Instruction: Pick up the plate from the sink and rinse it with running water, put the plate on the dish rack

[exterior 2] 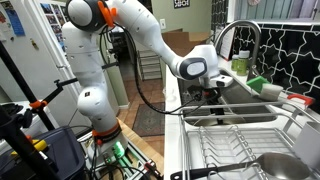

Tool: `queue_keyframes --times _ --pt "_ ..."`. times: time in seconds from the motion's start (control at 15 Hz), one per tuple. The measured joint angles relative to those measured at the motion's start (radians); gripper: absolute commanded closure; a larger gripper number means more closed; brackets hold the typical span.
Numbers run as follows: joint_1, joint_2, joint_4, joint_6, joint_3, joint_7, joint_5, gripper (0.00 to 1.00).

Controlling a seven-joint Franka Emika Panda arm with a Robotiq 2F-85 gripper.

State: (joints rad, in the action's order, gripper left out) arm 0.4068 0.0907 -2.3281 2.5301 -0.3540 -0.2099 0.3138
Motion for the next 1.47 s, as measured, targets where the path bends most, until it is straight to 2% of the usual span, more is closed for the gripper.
queue_keyframes --times 0.4,0.53,0.67,0.8,0.87,0.93,1.0,1.07,1.2,1.47 --pt "-0.001 0.018 0.006 0.0 0.0 0.012 -0.023 0.0" --pt "-0.001 0.026 0.009 0.001 -0.003 0.017 -0.029 0.05" --pt "-0.001 0.033 0.017 0.001 -0.009 0.019 -0.03 0.19" --pt "-0.001 0.038 0.024 0.001 -0.017 0.021 -0.03 0.21" --pt "-0.001 0.04 0.025 0.001 -0.02 0.022 -0.031 0.35" --pt "-0.001 0.041 0.026 0.001 -0.022 0.022 -0.031 0.33" --pt "-0.001 0.042 0.027 0.001 -0.024 0.023 -0.034 0.37" --pt "-0.001 0.042 0.027 0.001 -0.024 0.026 -0.039 0.44" --pt "-0.001 0.042 0.029 0.002 -0.024 0.034 -0.062 0.42" --pt "-0.002 0.042 0.035 0.005 -0.023 0.059 -0.118 0.75"
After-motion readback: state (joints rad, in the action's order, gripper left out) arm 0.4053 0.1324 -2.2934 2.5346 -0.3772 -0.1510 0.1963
